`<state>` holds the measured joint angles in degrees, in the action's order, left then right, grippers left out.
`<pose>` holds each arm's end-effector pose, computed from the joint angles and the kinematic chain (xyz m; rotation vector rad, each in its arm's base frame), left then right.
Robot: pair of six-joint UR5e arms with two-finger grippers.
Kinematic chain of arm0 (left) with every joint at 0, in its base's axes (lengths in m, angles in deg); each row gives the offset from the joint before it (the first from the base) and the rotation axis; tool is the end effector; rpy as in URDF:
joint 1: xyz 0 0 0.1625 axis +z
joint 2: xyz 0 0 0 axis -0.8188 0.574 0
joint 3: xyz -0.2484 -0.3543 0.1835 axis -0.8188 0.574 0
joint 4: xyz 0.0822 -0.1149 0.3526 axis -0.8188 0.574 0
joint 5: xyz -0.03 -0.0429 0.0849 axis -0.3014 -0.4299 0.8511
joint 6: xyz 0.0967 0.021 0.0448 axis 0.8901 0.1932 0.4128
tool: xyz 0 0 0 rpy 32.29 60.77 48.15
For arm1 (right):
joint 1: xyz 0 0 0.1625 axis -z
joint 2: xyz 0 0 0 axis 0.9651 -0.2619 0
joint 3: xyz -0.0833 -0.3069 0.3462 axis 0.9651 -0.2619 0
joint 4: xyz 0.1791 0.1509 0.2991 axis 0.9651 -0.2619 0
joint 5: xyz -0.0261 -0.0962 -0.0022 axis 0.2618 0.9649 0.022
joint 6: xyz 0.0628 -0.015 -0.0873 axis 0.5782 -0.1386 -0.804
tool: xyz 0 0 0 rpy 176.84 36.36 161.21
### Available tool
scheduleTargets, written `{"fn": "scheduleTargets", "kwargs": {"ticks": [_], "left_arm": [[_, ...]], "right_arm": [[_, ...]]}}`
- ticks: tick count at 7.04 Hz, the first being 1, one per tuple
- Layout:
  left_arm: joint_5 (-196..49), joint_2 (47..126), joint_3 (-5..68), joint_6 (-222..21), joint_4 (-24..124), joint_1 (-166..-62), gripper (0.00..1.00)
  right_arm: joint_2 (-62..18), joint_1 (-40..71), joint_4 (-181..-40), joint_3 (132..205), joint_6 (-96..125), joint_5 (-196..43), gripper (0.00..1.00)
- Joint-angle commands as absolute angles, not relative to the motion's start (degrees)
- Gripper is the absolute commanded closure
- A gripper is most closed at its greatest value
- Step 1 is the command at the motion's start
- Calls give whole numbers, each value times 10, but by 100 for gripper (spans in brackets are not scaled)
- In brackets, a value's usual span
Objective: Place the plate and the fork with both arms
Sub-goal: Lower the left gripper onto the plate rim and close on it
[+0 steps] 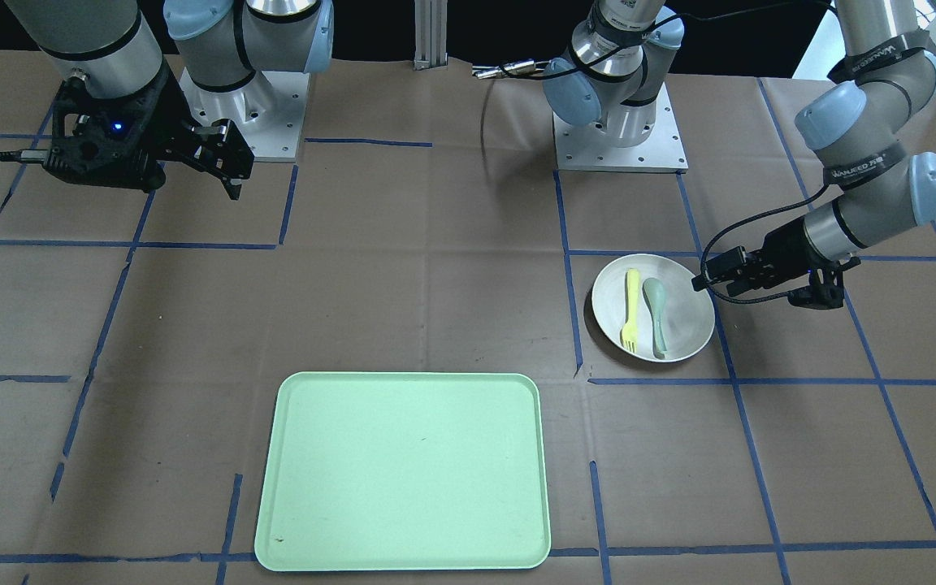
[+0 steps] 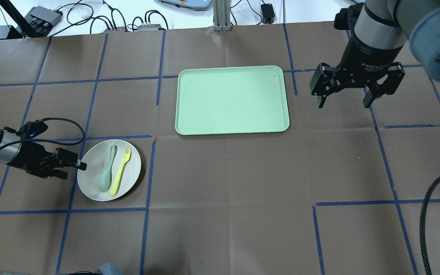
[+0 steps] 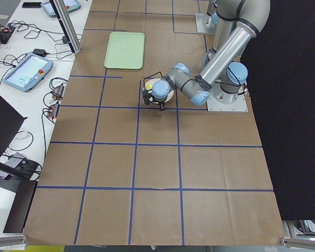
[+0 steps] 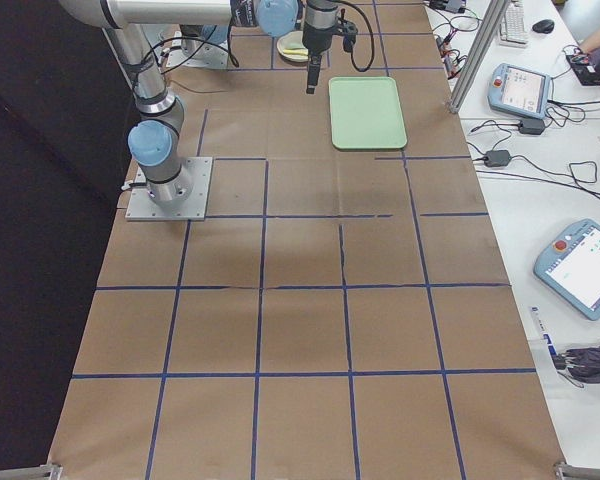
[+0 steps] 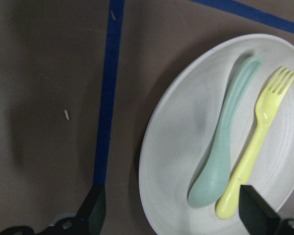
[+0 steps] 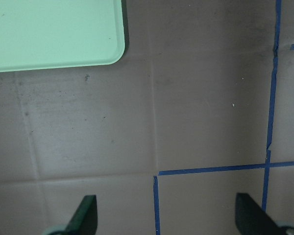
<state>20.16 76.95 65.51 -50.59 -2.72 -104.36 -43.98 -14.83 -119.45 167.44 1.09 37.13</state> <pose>0.1309 -0.4091 0.2453 0.1959 -2.6955 -0.0760 0.1294 -0.4342 0.5109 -0.0972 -3.1228 -0.1434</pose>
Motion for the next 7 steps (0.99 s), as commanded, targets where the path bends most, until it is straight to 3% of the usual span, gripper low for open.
{"fn": "scheduleTargets", "kwargs": {"ticks": [1, 2, 4, 7], "left_arm": [[203, 770, 671, -510, -63, -1043, 4], [203, 771, 671, -510, -63, -1043, 7], [202, 774, 671, -520, -63, -1043, 24], [207, 787, 673, -545, -88, -1044, 24]], "right_arm": [[-440, -148, -1195, 1674, 11, 372, 0], [-440, -148, -1195, 1674, 11, 372, 0], [-440, -148, -1195, 1674, 11, 371, 0], [-440, -148, -1195, 1674, 11, 372, 0]]}}
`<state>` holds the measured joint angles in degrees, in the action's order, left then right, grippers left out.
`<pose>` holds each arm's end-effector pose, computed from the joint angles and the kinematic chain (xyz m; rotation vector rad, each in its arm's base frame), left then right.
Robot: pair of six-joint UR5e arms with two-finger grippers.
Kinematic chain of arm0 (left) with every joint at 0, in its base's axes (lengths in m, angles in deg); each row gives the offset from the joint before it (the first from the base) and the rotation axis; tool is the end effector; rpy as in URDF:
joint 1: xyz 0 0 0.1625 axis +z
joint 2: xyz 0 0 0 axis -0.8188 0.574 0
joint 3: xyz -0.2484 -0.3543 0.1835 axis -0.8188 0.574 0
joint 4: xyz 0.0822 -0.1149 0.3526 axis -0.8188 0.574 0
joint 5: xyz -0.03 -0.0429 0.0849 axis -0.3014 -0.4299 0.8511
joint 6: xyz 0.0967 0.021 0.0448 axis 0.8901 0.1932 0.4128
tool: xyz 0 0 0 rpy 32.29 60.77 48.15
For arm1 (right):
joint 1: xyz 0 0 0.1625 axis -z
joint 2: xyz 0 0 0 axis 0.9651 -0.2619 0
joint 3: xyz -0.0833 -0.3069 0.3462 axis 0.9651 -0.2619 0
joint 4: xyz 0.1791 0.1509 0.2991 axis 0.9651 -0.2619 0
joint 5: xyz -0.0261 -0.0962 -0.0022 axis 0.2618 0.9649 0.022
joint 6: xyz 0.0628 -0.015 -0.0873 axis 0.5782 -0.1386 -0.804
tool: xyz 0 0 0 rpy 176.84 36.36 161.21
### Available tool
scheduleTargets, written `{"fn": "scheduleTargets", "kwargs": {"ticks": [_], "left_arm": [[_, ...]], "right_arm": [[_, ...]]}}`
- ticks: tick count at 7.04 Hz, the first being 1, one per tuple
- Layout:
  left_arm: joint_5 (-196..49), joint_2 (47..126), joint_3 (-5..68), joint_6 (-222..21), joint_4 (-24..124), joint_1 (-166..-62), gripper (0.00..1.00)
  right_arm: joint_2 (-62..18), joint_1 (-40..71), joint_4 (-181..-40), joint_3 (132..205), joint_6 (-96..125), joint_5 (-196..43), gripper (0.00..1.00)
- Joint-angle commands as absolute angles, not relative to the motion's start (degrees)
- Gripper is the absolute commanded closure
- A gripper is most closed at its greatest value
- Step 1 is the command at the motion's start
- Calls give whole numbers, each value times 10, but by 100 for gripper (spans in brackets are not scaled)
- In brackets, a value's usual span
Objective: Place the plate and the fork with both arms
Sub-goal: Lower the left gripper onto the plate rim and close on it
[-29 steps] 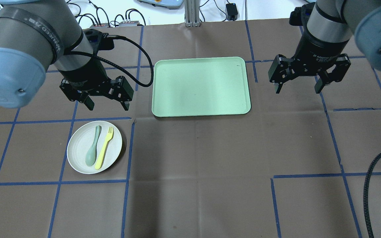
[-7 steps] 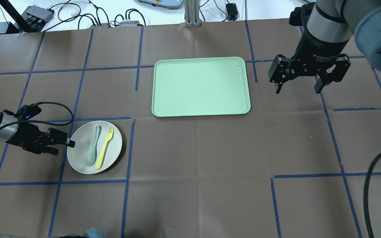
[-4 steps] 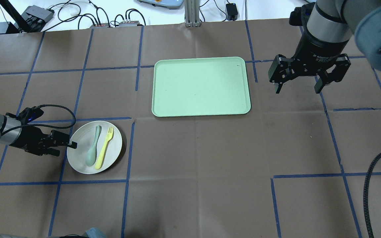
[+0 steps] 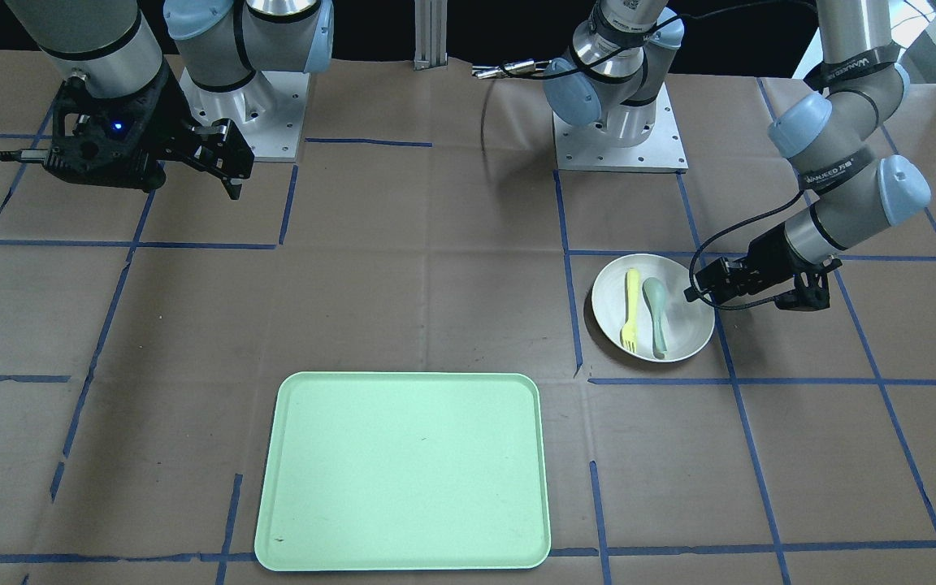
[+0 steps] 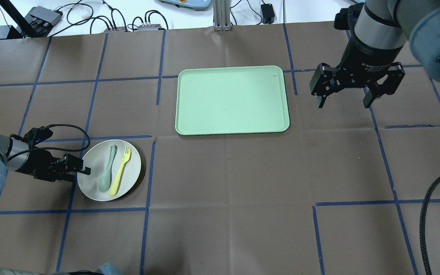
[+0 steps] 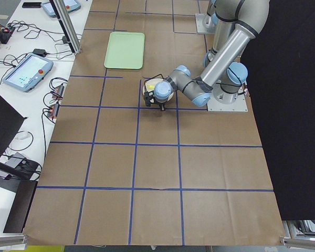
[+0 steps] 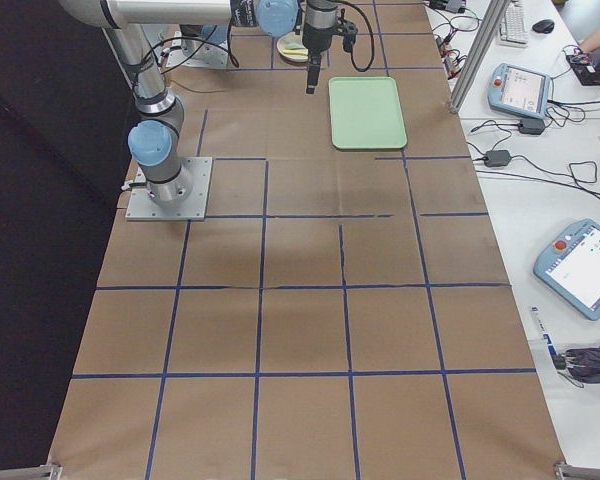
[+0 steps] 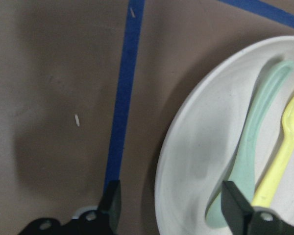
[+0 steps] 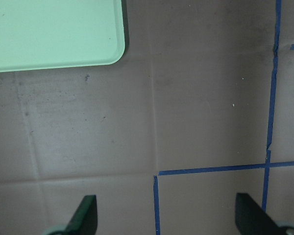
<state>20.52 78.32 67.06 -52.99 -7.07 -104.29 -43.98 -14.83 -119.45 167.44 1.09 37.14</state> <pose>0.1326 -0.4094 0.2321 0.2491 -2.7121 -0.0662 0.1294 -0.4342 0.5109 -0.0972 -3.1226 -0.1434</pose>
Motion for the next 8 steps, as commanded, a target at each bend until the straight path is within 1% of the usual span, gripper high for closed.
{"fn": "scheduleTargets", "kwargs": {"ticks": [1, 4, 6, 8], "left_arm": [[208, 787, 673, -546, -94, -1044, 32], [207, 784, 673, -547, -94, -1047, 67], [208, 785, 673, -547, -94, -1048, 81], [209, 784, 673, -547, -94, -1049, 85]], "right_arm": [[-440, -148, -1195, 1674, 11, 371, 0], [-440, -148, -1195, 1674, 11, 372, 0], [-440, -148, -1195, 1674, 11, 372, 0], [-440, -148, -1195, 1674, 11, 372, 0]]}}
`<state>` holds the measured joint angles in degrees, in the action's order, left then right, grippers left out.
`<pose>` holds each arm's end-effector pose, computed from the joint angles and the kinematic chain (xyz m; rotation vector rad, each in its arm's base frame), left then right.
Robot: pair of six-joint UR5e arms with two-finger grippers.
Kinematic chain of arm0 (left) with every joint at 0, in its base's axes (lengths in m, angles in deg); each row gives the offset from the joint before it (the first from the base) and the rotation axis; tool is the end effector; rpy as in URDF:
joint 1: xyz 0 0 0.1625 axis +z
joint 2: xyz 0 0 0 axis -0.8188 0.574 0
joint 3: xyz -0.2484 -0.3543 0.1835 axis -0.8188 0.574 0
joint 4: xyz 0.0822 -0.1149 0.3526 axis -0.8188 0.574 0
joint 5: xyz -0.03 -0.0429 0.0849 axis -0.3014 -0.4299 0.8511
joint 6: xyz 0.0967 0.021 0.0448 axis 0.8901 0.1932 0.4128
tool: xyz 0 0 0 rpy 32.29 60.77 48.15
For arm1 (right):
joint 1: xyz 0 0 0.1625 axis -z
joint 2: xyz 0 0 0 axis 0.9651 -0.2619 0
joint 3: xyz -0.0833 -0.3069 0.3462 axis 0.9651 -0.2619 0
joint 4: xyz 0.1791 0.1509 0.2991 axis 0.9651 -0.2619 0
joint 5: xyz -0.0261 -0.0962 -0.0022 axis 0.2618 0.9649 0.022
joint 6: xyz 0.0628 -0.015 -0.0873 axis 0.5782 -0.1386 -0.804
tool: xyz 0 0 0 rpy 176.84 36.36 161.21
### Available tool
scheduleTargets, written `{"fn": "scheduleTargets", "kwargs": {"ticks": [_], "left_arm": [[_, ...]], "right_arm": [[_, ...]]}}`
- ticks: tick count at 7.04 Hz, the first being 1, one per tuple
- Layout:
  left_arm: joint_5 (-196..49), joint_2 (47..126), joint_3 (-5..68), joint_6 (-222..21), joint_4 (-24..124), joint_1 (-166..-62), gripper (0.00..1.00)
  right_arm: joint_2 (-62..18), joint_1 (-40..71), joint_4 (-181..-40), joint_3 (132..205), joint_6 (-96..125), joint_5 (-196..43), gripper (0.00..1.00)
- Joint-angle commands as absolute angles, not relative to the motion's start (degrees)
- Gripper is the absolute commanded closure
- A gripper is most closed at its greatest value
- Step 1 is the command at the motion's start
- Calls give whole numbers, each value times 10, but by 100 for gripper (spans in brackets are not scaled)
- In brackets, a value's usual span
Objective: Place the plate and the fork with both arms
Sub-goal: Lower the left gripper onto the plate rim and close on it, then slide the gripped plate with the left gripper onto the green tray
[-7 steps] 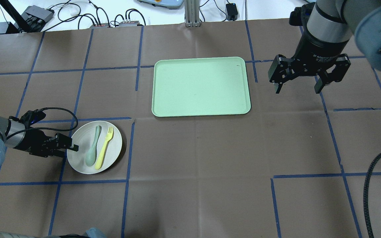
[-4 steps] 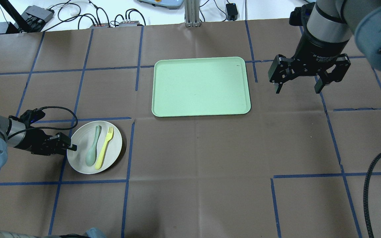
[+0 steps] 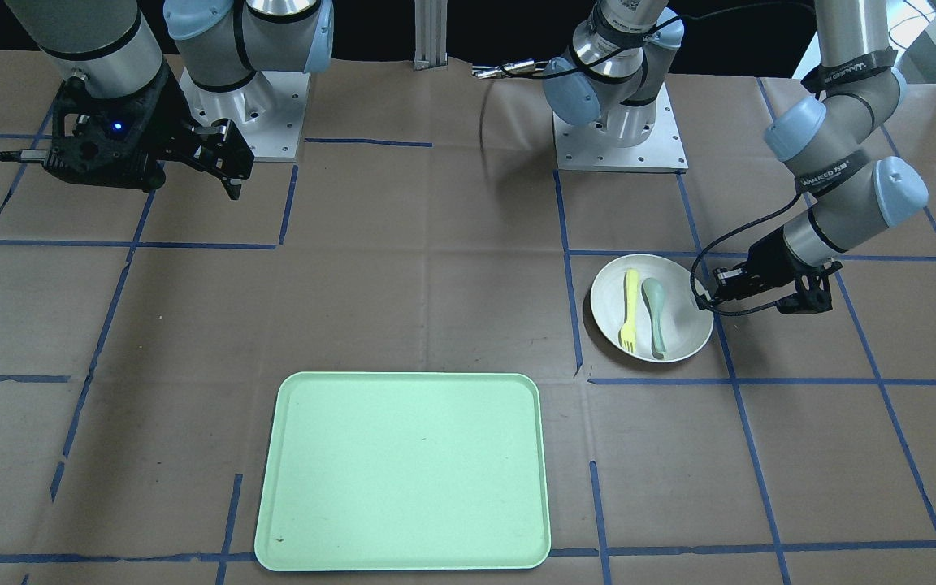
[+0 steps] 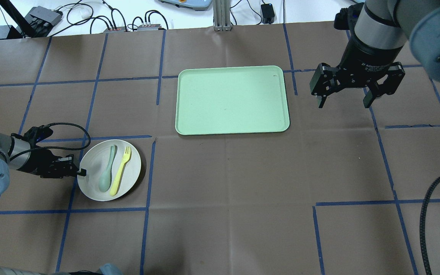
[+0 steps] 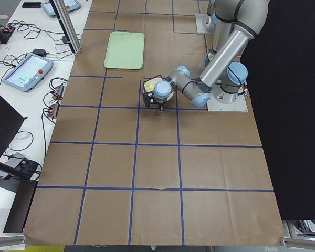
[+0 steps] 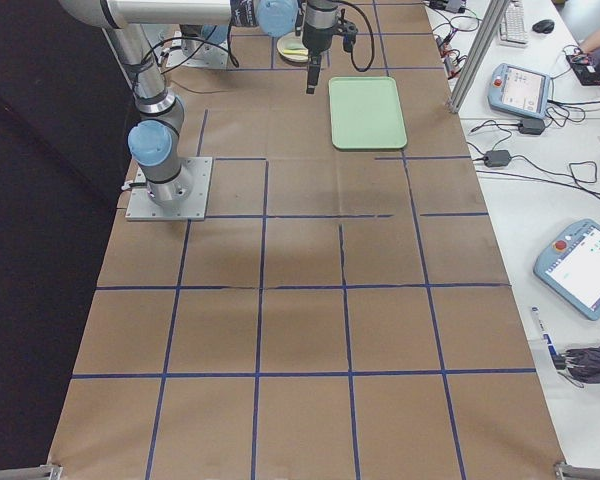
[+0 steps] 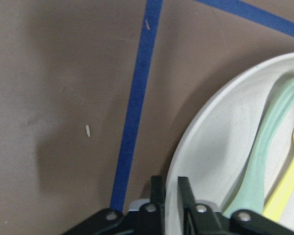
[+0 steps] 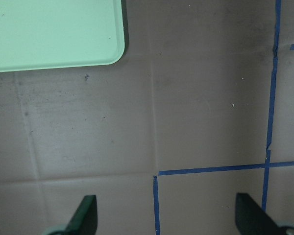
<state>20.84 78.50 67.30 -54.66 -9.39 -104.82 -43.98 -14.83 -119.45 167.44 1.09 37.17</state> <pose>0.1316 -0.4130 0.2322 0.2704 -2.7348 -0.0449 0.1293 -0.4342 0.5109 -0.0972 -3.1221 -0.1433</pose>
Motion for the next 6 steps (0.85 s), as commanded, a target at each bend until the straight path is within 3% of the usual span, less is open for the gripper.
{"fn": "scheduleTargets", "kwargs": {"ticks": [1, 6], "left_arm": [[208, 784, 672, -547, -95, -1051, 88], [156, 765, 648, -619, -90, -1114, 91]], "right_arm": [[-440, -148, -1195, 1674, 11, 372, 0], [-440, -148, -1195, 1674, 11, 372, 0]]}}
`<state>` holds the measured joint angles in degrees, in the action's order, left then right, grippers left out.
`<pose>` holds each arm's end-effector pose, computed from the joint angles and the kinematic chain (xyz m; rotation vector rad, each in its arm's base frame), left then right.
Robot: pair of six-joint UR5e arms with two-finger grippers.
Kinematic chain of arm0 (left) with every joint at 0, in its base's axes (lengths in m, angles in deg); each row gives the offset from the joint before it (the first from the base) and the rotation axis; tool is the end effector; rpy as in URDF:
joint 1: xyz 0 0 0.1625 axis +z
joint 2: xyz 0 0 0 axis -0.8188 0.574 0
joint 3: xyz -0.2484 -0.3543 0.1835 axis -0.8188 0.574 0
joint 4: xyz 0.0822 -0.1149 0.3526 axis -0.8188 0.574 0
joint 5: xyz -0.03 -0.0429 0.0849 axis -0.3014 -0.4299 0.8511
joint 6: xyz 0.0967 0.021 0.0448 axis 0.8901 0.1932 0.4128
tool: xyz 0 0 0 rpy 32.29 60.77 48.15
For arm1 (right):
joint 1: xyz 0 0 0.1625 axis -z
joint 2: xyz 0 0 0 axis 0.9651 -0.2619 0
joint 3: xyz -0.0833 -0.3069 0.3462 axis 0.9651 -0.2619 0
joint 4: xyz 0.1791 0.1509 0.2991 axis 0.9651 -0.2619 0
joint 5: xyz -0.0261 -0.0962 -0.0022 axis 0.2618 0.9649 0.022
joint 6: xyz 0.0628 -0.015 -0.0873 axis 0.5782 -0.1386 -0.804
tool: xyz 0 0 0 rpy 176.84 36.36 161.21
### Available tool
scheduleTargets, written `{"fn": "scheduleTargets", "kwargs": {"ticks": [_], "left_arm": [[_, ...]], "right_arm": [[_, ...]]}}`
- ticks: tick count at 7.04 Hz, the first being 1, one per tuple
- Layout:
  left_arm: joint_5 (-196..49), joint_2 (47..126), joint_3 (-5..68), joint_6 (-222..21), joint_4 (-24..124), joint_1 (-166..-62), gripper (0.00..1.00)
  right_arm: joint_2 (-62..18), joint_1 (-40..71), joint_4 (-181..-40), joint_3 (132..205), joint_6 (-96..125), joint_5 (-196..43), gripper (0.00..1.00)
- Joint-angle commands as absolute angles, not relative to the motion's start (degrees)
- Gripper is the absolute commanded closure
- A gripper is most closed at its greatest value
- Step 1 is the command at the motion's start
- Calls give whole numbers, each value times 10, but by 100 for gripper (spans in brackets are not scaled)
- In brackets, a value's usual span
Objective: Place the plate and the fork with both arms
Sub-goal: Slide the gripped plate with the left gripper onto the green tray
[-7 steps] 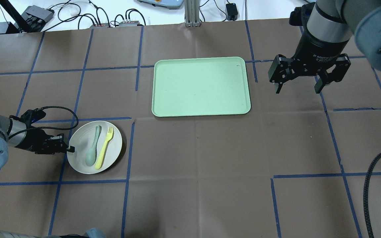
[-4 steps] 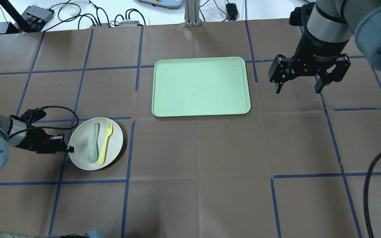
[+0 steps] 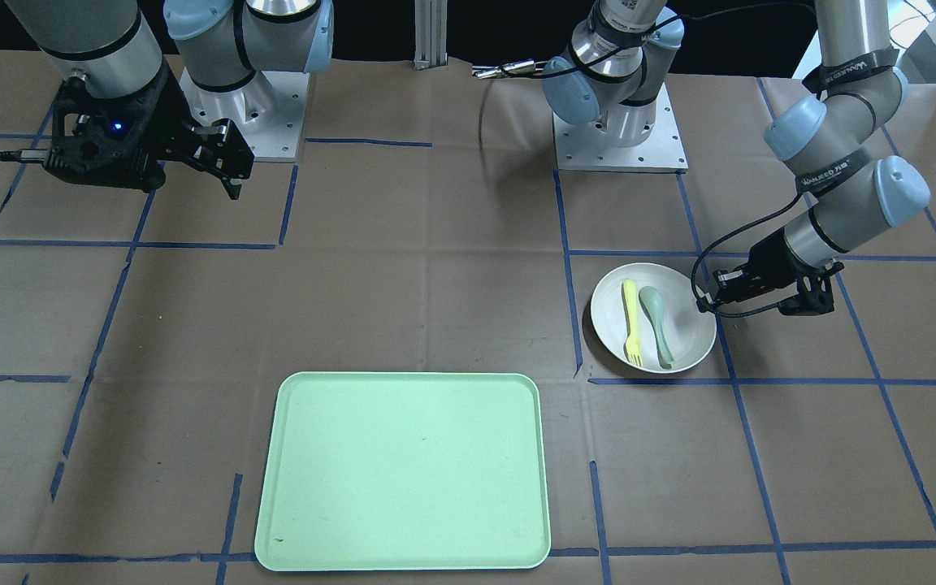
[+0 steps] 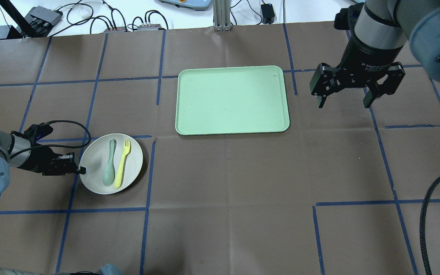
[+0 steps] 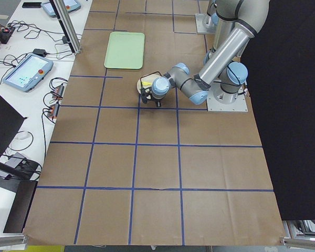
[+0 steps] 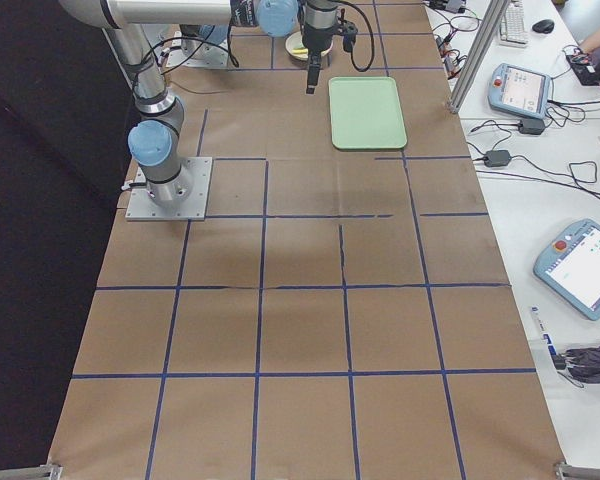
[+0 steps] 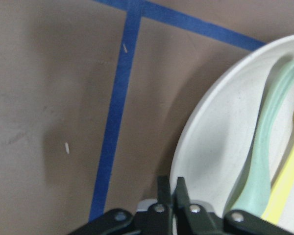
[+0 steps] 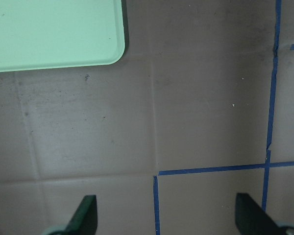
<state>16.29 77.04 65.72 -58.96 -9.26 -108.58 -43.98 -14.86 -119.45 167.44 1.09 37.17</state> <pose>0.1030 -0.4327 0.2539 0.2803 -2.6960 0.0354 0.1295 -0.4341 0.5109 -0.0963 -3.1221 -0.1433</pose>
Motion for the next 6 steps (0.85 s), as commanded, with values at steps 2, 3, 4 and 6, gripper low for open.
{"fn": "scheduleTargets", "kwargs": {"ticks": [2, 3, 4, 6], "left_arm": [[158, 775, 585, -679, -54, -1183, 91], [158, 777, 544, -698, -24, -1223, 91], [157, 788, 508, -725, 6, -1261, 91], [155, 862, 424, -789, 6, -1346, 90]], "right_arm": [[-440, -148, -1195, 1674, 11, 372, 0], [-440, -148, -1195, 1674, 11, 372, 0], [-440, -148, -1195, 1674, 11, 372, 0], [-440, -148, -1195, 1674, 11, 371, 0]]}}
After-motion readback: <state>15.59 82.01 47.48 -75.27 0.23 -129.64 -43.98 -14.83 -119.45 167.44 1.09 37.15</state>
